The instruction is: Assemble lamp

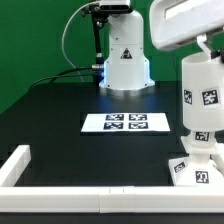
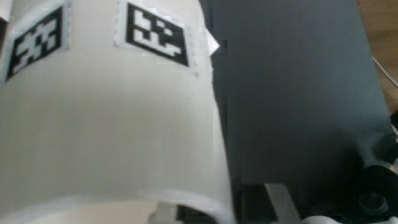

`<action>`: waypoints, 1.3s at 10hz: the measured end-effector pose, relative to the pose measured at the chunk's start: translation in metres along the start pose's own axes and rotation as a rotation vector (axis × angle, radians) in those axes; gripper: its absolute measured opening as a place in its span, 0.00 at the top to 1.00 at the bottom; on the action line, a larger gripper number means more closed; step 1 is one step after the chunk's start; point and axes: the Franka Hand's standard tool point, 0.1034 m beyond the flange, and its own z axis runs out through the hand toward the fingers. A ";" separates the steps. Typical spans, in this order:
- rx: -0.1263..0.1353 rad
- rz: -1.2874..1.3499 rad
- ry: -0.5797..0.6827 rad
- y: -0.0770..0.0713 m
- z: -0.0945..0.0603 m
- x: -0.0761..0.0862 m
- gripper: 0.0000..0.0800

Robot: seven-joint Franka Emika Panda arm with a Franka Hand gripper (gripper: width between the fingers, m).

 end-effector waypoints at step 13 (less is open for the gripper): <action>-0.015 -0.056 -0.050 0.008 -0.021 0.019 0.13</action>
Offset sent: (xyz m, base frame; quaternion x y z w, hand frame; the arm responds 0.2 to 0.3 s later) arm 0.0000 0.0000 0.0000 0.0000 0.0000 0.0000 1.0000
